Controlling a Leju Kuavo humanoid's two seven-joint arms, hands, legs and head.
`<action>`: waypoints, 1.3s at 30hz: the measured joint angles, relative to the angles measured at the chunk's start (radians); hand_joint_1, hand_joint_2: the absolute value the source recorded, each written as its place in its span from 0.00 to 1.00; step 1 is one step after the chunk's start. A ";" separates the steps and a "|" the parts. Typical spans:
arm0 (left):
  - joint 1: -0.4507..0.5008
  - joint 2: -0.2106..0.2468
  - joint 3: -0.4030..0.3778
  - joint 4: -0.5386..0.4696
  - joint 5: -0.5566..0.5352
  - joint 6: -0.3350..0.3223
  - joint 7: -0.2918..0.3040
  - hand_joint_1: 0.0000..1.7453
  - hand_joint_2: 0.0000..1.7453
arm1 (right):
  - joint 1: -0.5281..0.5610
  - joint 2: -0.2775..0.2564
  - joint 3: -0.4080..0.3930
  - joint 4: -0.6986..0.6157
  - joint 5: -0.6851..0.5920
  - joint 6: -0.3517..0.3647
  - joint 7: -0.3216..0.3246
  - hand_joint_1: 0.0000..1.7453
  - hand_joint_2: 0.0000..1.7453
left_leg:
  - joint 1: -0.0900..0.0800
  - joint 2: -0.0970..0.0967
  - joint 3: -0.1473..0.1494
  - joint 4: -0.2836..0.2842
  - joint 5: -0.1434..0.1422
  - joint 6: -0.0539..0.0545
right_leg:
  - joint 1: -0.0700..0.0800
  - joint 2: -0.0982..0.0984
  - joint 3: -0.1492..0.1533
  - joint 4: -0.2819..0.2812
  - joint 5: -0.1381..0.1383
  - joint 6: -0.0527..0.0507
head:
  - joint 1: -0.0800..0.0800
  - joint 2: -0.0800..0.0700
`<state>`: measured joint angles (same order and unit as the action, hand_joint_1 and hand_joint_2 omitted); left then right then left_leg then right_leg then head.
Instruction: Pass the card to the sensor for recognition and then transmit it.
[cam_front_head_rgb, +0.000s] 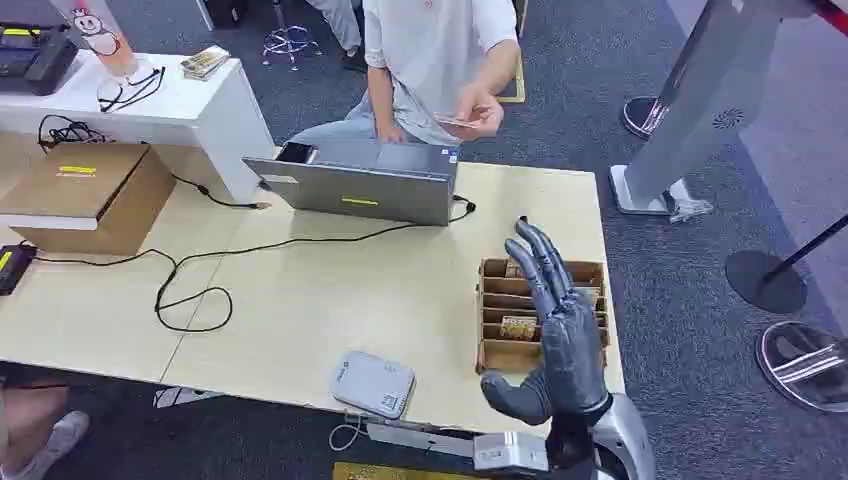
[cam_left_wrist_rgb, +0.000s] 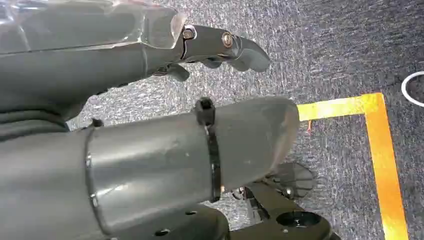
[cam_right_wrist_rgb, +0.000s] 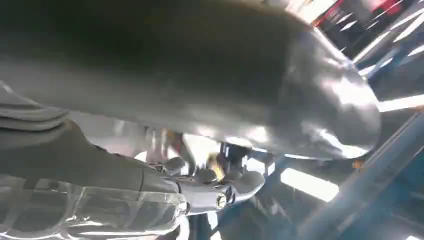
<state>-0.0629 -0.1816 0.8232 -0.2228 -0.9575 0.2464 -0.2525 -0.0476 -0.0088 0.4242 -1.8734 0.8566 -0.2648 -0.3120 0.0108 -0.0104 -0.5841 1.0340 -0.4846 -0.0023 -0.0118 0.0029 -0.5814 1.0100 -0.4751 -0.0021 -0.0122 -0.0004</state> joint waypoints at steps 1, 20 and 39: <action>-0.002 0.000 0.000 0.000 -0.001 -0.002 0.002 0.00 0.00 | -0.018 0.000 0.002 0.010 0.042 -0.015 0.014 0.00 0.00 | 0.000 0.000 0.000 0.000 0.000 0.000 | 0.000 0.000 0.000 0.000 0.000 0.000 | 0.000 0.000; -0.010 -0.002 0.000 0.000 -0.010 0.021 0.011 0.00 0.00 | -0.282 -0.005 0.050 0.219 0.402 -0.090 0.200 0.00 0.00 | 0.000 0.000 0.000 0.000 0.001 0.000 | 0.000 0.000 0.000 0.000 0.001 0.000 | 0.000 0.000; -0.010 -0.007 0.000 0.000 0.003 0.035 0.008 0.00 0.00 | -0.501 0.024 0.048 0.547 0.440 -0.100 0.260 0.00 1.00 | 0.000 0.000 0.000 0.000 0.001 0.000 | 0.000 0.000 0.000 0.000 0.001 0.000 | 0.000 0.000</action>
<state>-0.0730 -0.1885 0.8232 -0.2228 -0.9541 0.2811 -0.2445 -0.5490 0.0149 0.4719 -1.3260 1.2970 -0.3651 -0.0523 0.0109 -0.0108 -0.5843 1.0342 -0.4838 -0.0025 -0.0118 0.0025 -0.5814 1.0101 -0.4743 -0.0019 -0.0118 -0.0004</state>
